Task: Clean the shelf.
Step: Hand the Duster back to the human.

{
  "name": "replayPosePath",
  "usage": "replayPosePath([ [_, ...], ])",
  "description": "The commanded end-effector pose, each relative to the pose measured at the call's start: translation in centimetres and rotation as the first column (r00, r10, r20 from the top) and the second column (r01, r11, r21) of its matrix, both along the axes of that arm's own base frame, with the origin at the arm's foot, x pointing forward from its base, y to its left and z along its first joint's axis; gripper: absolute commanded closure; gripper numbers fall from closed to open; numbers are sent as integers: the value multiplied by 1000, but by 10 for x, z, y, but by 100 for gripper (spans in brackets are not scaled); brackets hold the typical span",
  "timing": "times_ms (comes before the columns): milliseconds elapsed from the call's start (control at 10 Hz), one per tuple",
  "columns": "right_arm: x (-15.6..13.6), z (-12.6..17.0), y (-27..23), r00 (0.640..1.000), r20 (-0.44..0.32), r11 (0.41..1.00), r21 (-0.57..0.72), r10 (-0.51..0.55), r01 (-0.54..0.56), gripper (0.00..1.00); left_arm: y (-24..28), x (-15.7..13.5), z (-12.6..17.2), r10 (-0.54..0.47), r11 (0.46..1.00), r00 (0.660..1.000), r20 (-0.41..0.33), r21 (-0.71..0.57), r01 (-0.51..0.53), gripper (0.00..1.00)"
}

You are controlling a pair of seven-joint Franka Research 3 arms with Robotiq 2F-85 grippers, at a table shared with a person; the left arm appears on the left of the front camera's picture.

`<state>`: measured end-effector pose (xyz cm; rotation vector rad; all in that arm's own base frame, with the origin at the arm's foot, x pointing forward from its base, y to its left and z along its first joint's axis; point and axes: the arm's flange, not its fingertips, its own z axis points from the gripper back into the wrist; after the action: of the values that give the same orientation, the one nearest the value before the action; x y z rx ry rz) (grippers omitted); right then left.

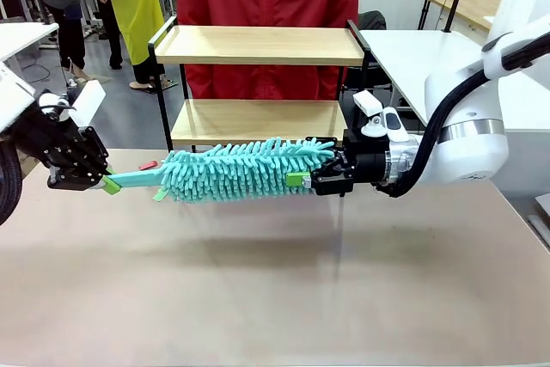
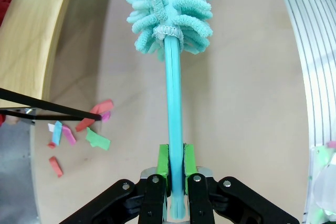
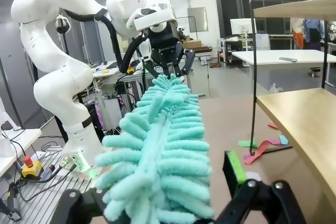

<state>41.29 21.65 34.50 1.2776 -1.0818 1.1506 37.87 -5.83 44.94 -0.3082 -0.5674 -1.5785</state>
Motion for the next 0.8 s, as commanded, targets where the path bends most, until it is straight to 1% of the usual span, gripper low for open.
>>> replayPosePath([
  [0, 3, 5, 13, 999, -29, 1000, -12, 22, -23, 60, -6, -2, 2, -8, 1000, 1000, 0, -16, 8, 87],
  [100, 3, 5, 12, 999, -33, 1000, -14, 28, -28, 100, -6, -2, 2, -8, 1000, 1000, 0, -16, 8, 87],
  [200, 4, 5, 11, 999, -35, 999, -10, 33, -33, 62, -6, -2, 2, -8, 1000, 1000, 0, -16, 8, 87],
  [300, 4, 5, 10, 999, -36, 999, -12, 34, -34, 76, -6, -2, 2, -8, 1000, 1000, 0, -16, 8, 87],
  [400, 4, 5, 9, 999, -36, 999, -16, 37, -38, 100, -6, -2, 2, -8, 1000, 1000, 0, -16, 8, 87],
  [700, 4, 4, 8, 997, -29, 997, -27, 71, -72, 100, -6, -2, 2, -8, 1000, 1000, 0, -16, 8, 87],
])
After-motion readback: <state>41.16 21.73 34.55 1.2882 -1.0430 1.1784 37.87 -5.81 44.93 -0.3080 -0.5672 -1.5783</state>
